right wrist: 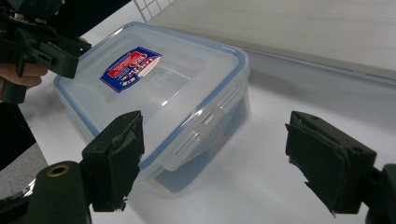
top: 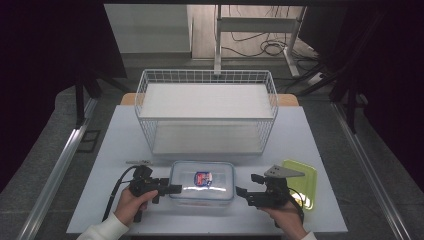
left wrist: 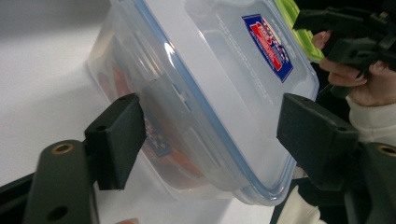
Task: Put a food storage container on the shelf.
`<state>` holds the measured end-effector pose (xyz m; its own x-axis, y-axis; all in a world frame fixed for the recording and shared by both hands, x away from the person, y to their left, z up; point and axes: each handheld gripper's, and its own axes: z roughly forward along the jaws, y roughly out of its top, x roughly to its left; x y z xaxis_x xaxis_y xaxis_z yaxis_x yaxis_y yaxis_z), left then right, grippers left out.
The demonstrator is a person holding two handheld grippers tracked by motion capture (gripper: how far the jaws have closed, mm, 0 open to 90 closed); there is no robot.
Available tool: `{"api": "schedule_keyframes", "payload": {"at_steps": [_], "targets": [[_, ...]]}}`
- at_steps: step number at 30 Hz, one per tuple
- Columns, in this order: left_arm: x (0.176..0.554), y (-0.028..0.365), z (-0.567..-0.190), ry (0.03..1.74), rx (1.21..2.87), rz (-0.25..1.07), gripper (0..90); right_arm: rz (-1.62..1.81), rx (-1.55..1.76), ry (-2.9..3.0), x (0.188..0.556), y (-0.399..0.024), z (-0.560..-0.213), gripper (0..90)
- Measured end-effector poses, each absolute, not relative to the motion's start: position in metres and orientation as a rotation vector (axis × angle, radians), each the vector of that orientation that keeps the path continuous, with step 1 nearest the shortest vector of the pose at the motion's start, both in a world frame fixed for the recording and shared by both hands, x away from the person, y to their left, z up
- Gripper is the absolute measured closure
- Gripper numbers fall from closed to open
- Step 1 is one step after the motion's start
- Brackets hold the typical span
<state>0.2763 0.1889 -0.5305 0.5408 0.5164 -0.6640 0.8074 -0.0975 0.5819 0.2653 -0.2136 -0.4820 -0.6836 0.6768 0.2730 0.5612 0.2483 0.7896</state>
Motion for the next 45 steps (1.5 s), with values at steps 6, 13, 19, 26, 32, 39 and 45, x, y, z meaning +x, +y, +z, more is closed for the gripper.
{"api": "schedule_keyframes", "payload": {"at_steps": [6,13,19,26,32,39,45], "targets": [[0.276,0.189,-0.531,1.107,1.756,-0.356,25.6,1.436,1.266,2.439,0.273,-0.202,-0.488,20.3],[0.276,0.189,-0.531,1.104,1.755,-0.353,25.6,1.44,1.386,2.467,0.285,-0.195,-0.495,19.7],[0.276,0.189,-0.531,1.101,1.755,-0.352,25.5,1.399,1.453,2.492,0.288,-0.187,-0.497,18.0],[0.276,0.189,-0.532,1.1,1.751,-0.348,25.5,1.456,1.541,2.53,0.294,-0.183,-0.504,17.1],[0.275,0.188,-0.531,1.101,1.75,-0.346,25.5,1.505,1.564,2.572,0.296,-0.182,-0.507,21.8],[0.269,0.188,-0.527,1.089,1.762,-0.299,28.3,1.557,1.591,2.548,0.295,-0.189,-0.505,31.4],[0.262,0.189,-0.523,1.09,1.757,-0.265,32.9,1.581,1.576,2.53,0.29,-0.192,-0.501,37.5]]}}
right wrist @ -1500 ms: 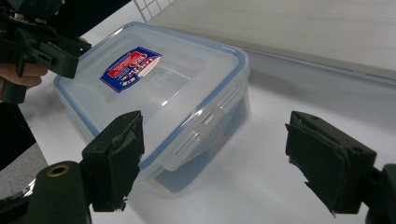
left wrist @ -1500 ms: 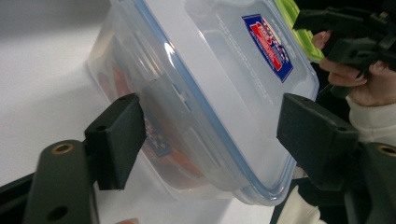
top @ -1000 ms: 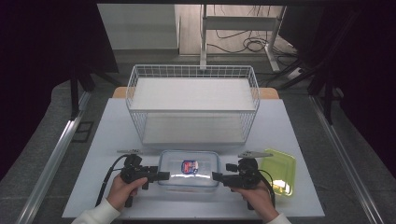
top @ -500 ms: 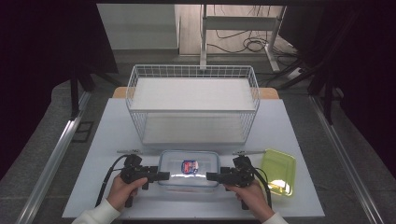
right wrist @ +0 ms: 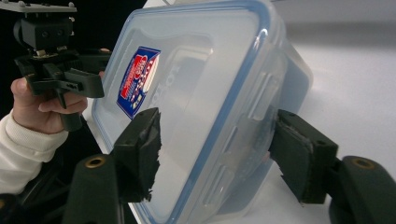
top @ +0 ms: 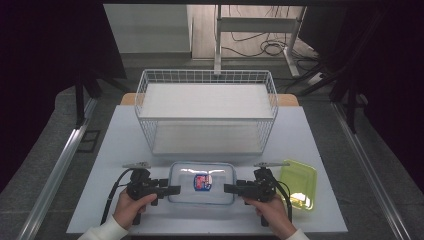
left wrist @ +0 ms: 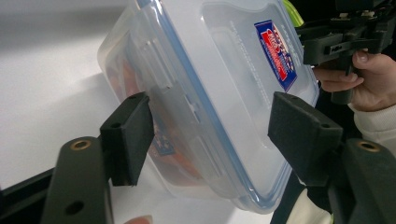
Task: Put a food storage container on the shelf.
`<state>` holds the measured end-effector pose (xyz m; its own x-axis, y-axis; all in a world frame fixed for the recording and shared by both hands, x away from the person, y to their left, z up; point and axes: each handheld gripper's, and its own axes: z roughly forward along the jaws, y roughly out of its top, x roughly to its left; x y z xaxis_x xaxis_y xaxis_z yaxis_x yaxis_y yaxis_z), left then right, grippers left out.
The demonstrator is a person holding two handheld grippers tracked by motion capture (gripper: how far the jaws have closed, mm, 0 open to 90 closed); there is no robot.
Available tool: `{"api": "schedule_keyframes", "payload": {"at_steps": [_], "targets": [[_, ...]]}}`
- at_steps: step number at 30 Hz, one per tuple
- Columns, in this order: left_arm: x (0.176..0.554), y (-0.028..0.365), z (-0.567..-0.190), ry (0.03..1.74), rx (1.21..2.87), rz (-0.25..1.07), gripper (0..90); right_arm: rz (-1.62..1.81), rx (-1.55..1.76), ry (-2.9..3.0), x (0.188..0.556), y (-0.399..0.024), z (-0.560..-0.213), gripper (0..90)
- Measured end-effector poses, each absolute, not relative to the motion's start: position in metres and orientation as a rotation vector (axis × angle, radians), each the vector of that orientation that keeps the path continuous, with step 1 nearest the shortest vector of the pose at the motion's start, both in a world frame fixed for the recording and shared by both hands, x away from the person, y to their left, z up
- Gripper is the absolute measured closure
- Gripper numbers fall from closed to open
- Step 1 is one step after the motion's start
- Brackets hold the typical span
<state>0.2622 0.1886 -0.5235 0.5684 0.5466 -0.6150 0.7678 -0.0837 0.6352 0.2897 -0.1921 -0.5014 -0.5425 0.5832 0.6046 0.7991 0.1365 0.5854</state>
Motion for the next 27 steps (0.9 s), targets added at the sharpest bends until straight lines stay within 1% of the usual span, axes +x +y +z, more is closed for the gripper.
{"api": "schedule_keyframes", "payload": {"at_steps": [5,6,7,8,10,11,12,13,21,24,27], "targets": [[0.257,0.189,-0.521,1.085,1.757,-0.241,35.1,-1.374,-1.357,-2.179,0.287,-0.194,-0.499,40.3],[0.256,0.189,-0.521,1.087,1.75,-0.238,36.8,-1.384,-1.357,-2.176,0.286,-0.194,-0.499,41.5],[0.254,0.19,-0.523,1.102,1.717,-0.247,36.8,-1.384,-1.357,-2.176,0.286,-0.194,-0.499,41.5],[0.254,0.192,-0.524,1.106,1.697,-0.259,38.8,-1.385,-1.357,-2.175,0.285,-0.195,-0.499,42.0],[0.249,0.19,-0.52,1.083,1.74,-0.207,39.4,-1.396,-1.356,-2.167,0.283,-0.196,-0.498,44.2],[0.249,0.19,-0.52,1.083,1.74,-0.207,39.0,-1.396,-1.356,-2.167,0.283,-0.196,-0.498,44.2],[0.246,0.189,-0.518,1.066,1.761,-0.176,39.1,-1.398,-1.353,-2.161,0.281,-0.197,-0.497,46.7],[0.245,0.188,-0.517,1.068,1.765,-0.171,39.2,-1.408,-1.349,-2.155,0.281,-0.198,-0.497,47.3],[0.241,0.189,-0.516,1.06,1.763,-0.154,41.9,-1.427,-1.336,-2.156,0.276,-0.199,-0.496,48.8],[0.238,0.19,-0.517,1.077,1.727,-0.158,43.5,-1.451,-1.332,-2.168,0.274,-0.199,-0.496,48.9],[0.236,0.188,-0.514,1.063,1.755,-0.122,44.4,-1.461,-1.335,-2.171,0.273,-0.199,-0.496,49.3]]}}
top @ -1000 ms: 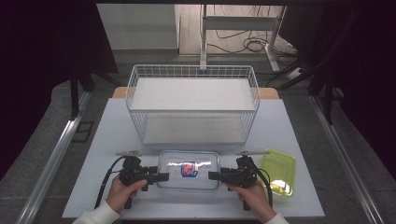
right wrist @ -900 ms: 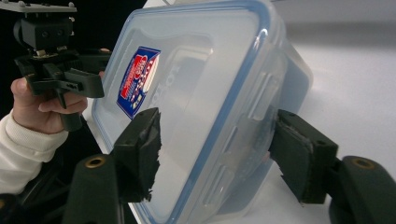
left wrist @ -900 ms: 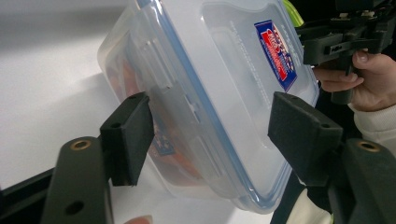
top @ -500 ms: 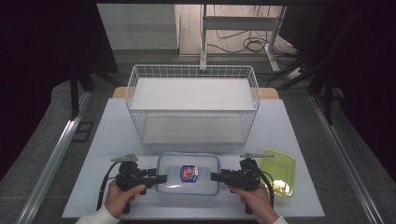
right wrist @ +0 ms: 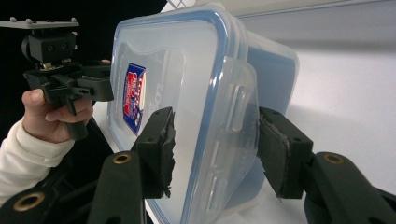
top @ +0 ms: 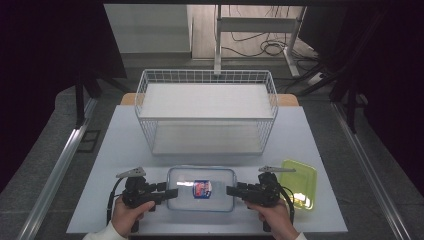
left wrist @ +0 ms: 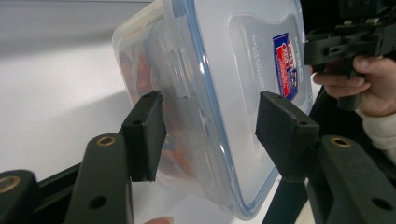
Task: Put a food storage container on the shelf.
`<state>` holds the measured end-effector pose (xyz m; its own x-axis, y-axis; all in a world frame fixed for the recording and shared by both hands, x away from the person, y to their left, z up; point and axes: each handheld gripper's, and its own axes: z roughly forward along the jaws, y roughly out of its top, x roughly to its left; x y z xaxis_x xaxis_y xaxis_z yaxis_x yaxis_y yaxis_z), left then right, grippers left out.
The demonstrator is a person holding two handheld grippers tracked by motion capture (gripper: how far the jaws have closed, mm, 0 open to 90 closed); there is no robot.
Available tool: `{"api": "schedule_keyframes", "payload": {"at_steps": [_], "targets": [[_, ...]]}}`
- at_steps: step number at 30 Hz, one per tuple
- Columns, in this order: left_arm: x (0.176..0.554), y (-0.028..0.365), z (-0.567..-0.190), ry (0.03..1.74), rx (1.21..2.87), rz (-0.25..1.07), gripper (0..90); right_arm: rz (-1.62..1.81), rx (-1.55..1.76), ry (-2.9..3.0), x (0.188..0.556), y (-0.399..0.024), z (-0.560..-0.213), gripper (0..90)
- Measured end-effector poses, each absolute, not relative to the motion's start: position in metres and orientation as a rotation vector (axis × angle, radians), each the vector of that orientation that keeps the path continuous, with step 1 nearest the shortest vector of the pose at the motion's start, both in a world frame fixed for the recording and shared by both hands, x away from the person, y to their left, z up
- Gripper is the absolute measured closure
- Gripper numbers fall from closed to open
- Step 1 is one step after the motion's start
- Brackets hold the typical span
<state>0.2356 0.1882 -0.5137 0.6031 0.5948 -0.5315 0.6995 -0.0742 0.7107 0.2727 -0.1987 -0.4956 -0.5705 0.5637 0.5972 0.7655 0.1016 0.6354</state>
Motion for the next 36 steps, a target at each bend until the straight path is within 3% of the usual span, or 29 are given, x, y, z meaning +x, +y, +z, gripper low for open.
{"api": "schedule_keyframes", "payload": {"at_steps": [4,18,36], "targets": [[0.232,0.184,-0.508,1.053,1.787,-0.045,46.5,-1.501,-1.325,-2.199,0.27,-0.198,-0.491,50.1],[0.234,0.184,-0.503,1.035,1.772,-0.039,47.5,-1.548,-1.318,-2.206,0.269,-0.2,-0.488,50.3],[0.247,0.18,-0.463,0.992,1.773,0.027,47.9,-1.626,-1.285,-2.224,0.278,-0.204,-0.455,50.2]]}}
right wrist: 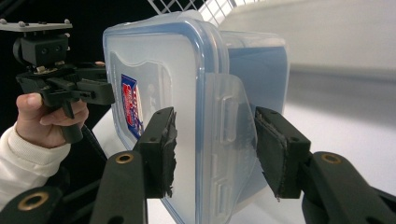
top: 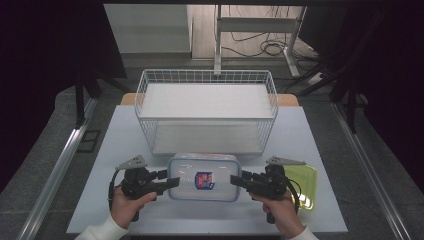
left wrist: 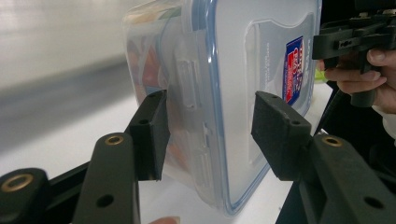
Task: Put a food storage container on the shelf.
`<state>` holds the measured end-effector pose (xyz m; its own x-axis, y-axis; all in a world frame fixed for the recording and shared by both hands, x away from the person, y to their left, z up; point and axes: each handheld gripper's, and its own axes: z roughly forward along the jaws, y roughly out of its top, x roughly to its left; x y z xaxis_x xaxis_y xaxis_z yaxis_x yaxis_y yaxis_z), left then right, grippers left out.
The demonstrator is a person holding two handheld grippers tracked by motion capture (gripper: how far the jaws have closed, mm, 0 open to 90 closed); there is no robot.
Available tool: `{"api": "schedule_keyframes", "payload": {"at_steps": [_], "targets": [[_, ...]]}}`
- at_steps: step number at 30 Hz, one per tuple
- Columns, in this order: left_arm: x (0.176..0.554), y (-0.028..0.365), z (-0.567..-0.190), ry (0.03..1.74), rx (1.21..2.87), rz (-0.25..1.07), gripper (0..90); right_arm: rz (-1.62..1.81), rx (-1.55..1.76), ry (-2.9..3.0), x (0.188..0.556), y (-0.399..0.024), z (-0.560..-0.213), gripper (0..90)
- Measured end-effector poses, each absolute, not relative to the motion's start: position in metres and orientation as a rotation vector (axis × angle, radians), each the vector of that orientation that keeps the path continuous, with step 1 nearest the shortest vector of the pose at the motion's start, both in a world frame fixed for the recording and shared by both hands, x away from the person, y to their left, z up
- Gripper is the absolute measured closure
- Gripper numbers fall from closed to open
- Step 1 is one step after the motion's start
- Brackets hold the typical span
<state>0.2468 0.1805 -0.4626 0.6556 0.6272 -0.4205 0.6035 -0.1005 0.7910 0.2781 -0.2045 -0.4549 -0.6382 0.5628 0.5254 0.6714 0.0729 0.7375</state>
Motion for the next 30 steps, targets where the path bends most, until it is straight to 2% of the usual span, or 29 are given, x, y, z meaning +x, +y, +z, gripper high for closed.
{"api": "schedule_keyframes", "payload": {"at_steps": [16,23,30], "targets": [[0.275,0.182,-0.371,0.922,1.777,0.156,47.5,-1.779,-1.182,-2.327,0.305,-0.2,-0.365,50.0],[0.302,0.184,-0.333,0.92,1.776,0.186,47.3,-1.819,-1.157,-2.33,0.334,-0.197,-0.329,50.0],[0.329,0.186,-0.314,0.939,1.793,0.174,47.1,-1.814,-1.149,-2.357,0.363,-0.192,-0.304,49.9]]}}
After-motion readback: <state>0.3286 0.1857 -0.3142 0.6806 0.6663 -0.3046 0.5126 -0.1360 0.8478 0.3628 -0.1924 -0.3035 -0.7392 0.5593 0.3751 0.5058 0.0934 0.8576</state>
